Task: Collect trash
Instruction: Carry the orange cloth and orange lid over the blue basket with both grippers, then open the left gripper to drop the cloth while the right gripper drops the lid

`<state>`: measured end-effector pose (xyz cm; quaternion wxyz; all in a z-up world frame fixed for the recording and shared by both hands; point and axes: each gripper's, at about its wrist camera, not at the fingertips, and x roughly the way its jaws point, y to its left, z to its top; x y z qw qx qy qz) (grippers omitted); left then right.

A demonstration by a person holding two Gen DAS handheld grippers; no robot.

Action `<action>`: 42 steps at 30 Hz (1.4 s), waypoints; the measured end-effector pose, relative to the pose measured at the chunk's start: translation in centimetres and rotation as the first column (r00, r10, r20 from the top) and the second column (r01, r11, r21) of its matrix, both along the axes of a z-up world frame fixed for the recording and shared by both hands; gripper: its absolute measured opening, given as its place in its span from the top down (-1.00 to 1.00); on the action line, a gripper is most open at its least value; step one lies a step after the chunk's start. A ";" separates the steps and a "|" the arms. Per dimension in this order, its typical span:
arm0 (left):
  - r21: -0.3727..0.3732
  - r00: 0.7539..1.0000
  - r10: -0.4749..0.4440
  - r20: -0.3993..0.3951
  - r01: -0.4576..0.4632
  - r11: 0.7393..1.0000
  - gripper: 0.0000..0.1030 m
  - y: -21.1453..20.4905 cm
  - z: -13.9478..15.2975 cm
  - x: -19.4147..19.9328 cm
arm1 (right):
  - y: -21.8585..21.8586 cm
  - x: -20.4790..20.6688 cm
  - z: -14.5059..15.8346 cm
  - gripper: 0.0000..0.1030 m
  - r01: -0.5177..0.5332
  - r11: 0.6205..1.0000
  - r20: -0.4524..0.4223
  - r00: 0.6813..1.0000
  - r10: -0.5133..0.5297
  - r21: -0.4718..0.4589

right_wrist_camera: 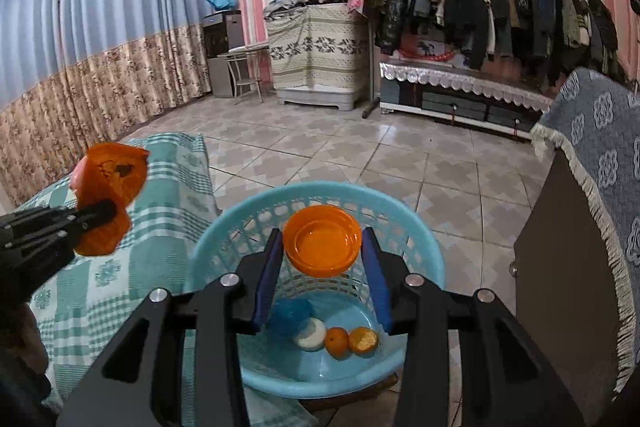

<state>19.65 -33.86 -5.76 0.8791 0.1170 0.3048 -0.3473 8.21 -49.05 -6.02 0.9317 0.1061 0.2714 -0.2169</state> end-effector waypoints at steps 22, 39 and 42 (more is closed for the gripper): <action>0.060 0.997 -0.078 -0.010 0.078 0.995 0.24 -9.0 -2.2 2.6 | -3.4 -0.7 -3.0 0.22 0.071 0.996 -0.015 0.997 -0.070 0.052; -0.006 0.984 0.143 0.107 -0.143 0.990 -0.79 -2.8 1.5 4.7 | -1.5 2.2 -3.3 0.22 0.042 0.998 -0.021 0.999 -0.041 0.057; -0.013 0.980 0.159 0.116 -0.159 0.987 -0.84 -1.8 1.8 4.4 | -1.2 3.0 -3.4 0.21 0.046 0.998 -0.022 0.999 -0.045 0.051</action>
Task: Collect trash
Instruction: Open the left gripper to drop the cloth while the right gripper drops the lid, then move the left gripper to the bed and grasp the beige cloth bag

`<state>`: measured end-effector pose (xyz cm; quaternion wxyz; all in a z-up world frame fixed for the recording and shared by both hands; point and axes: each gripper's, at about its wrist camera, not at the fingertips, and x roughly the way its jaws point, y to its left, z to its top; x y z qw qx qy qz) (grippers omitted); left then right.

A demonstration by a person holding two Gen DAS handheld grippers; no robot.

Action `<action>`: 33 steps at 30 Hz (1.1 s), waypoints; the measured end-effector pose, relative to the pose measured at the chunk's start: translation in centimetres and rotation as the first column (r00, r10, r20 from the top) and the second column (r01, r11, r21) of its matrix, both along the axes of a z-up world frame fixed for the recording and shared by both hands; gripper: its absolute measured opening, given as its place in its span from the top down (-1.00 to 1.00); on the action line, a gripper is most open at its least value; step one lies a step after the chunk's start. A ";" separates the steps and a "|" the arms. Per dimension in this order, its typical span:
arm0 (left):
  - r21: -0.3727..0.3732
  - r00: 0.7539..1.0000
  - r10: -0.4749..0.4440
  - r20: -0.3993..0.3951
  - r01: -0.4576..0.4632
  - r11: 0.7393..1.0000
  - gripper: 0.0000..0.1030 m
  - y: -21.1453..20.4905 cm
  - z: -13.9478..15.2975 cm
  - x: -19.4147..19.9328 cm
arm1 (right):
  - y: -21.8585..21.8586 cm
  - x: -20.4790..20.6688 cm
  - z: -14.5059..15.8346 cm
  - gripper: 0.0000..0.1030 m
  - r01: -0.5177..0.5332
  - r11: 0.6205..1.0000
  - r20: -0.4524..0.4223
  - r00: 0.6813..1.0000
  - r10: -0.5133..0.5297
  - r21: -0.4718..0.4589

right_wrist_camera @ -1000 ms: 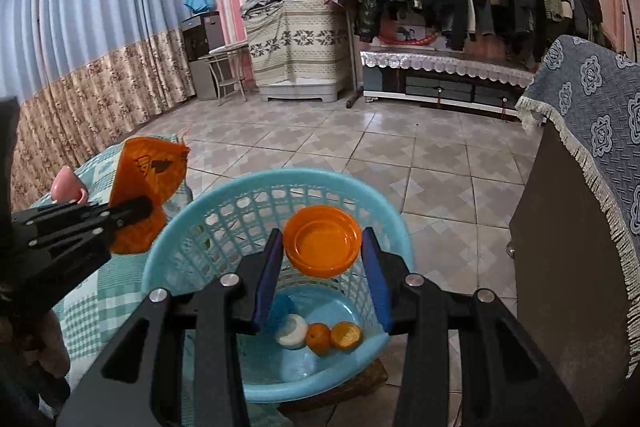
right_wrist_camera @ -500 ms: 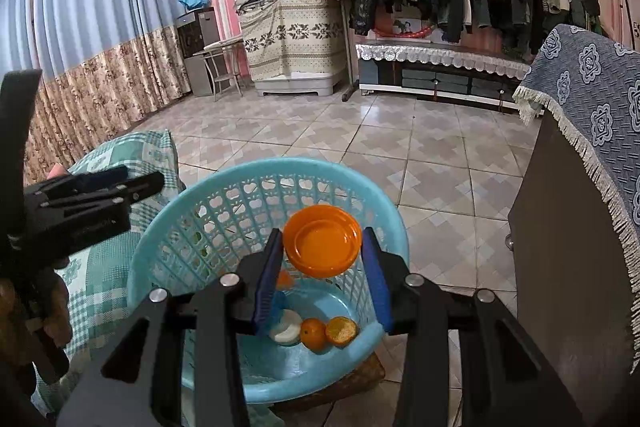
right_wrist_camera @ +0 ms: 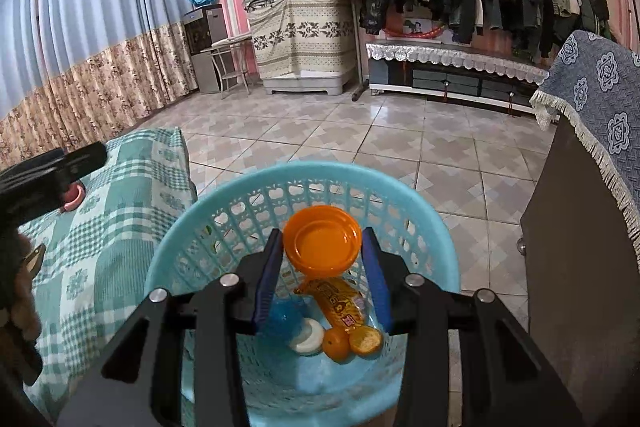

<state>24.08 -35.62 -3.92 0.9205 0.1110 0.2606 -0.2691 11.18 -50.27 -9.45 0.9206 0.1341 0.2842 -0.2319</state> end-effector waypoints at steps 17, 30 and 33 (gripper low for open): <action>-0.050 0.996 0.088 -0.004 -0.088 0.995 -0.89 7.9 0.5 -2.1 | 2.5 0.6 1.1 -0.87 0.042 0.994 0.042 0.998 -0.038 -0.105; -0.031 0.976 0.208 0.068 -0.206 0.978 -0.89 17.1 1.4 -4.6 | 8.3 0.7 4.3 -0.91 -0.040 0.992 0.076 0.996 0.049 -0.116; -0.030 0.968 0.248 0.039 -0.247 0.968 -0.89 20.0 1.0 -4.9 | 10.4 1.2 4.9 -0.91 -0.087 0.989 0.087 0.991 0.097 -0.118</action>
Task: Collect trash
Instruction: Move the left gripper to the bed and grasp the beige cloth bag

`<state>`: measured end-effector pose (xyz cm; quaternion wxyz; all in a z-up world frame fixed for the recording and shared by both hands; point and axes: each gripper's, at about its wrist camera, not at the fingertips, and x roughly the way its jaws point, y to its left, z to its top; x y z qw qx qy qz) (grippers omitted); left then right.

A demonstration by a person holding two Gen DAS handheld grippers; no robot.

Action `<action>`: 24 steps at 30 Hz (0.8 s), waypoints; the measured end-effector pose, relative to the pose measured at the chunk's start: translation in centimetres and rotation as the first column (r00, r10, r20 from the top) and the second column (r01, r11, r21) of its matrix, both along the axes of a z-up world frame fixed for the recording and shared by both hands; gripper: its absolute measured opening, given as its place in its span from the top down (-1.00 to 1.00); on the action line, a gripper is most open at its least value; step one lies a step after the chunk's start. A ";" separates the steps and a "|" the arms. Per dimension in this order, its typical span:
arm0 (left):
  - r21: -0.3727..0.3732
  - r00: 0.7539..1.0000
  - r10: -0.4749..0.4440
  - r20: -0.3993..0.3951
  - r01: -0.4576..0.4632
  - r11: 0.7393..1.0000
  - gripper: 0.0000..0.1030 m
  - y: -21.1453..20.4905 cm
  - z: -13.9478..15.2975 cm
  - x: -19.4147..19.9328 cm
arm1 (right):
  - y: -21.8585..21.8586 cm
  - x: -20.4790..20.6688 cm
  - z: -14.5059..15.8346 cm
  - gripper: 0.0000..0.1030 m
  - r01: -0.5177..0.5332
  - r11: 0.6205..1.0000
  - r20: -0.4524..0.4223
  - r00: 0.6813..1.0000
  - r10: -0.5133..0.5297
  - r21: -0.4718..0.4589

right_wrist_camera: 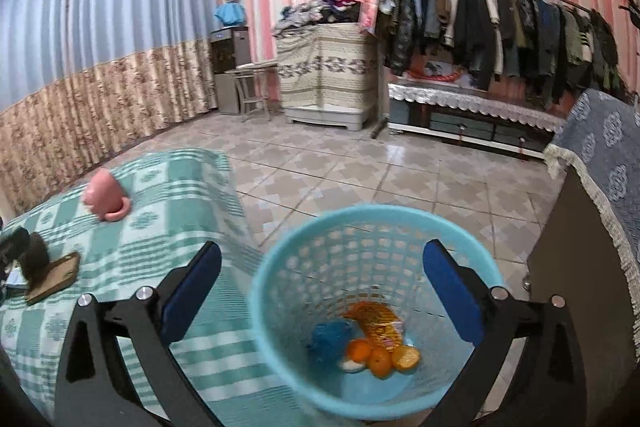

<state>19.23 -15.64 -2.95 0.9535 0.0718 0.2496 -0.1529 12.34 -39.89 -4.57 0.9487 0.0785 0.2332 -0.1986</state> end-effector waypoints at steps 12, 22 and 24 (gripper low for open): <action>0.001 0.970 0.242 -0.020 -0.242 0.970 -0.89 11.6 -2.1 -1.2 | 10.5 3.4 0.3 -0.92 -0.232 0.973 -0.001 0.973 0.232 -0.008; -0.010 0.917 0.385 -0.101 -0.388 0.922 -0.89 20.6 -4.9 0.6 | 16.3 6.6 -2.4 -0.92 -0.312 0.950 -0.052 0.949 0.311 -0.027; -0.008 0.909 0.396 -0.129 -0.400 0.917 -0.89 22.0 -5.4 1.2 | 16.7 6.9 -2.6 -0.92 -0.320 0.947 -0.035 0.947 0.319 -0.023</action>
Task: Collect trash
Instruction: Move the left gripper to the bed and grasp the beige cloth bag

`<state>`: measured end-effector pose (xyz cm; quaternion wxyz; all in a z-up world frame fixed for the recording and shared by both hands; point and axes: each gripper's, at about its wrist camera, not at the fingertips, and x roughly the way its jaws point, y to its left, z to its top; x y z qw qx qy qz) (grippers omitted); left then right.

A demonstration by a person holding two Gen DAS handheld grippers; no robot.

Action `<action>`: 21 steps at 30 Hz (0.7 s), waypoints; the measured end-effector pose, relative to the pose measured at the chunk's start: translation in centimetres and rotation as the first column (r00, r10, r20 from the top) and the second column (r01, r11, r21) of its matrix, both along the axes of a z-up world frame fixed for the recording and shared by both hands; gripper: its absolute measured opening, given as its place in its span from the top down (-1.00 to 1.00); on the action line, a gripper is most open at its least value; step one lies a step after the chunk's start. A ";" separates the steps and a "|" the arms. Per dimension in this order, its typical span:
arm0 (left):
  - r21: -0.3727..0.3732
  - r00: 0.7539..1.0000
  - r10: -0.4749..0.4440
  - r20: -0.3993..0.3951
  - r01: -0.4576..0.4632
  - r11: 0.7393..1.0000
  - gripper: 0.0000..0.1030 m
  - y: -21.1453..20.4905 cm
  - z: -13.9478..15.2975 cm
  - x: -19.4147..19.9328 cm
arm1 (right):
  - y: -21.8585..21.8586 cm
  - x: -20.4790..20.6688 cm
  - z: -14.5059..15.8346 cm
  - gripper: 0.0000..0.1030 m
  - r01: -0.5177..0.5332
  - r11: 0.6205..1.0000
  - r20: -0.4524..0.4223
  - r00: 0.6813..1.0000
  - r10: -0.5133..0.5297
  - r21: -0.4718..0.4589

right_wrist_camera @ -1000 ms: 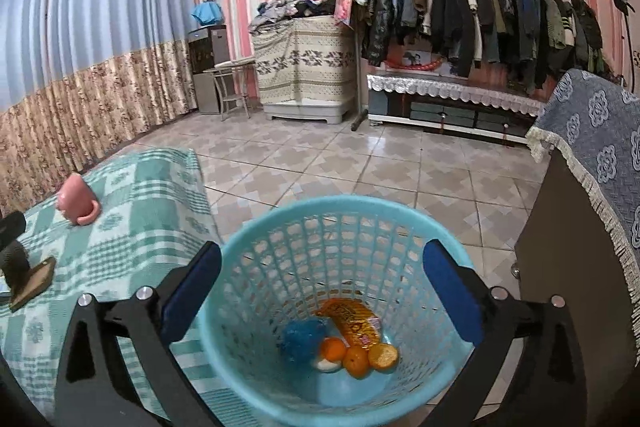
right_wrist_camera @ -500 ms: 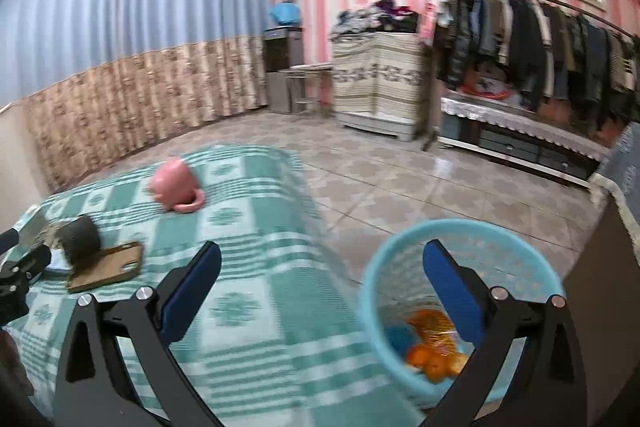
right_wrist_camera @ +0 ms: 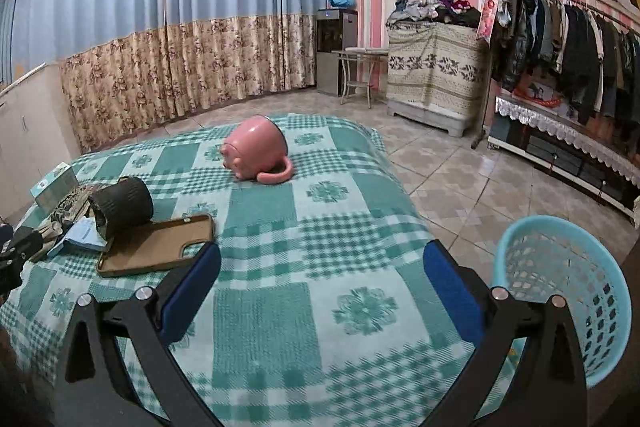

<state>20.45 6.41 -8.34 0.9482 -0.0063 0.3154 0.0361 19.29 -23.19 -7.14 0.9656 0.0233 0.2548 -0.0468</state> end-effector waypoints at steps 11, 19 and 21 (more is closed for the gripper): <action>-0.055 0.994 0.059 -0.091 -0.064 0.996 -0.89 7.3 -2.8 2.7 | 1.1 1.1 -1.5 -0.92 -0.004 0.998 -0.098 0.995 -0.002 -0.065; -0.080 0.986 0.011 -0.164 -0.024 0.997 -0.23 7.6 -4.1 5.3 | 1.5 1.6 -2.1 -0.92 -0.015 0.995 -0.123 0.992 0.004 -0.095; -0.082 0.984 -0.008 -0.176 -0.007 0.997 -0.11 7.4 -4.4 5.8 | 1.8 1.7 -2.2 -0.92 -0.021 0.995 -0.131 0.991 0.008 -0.100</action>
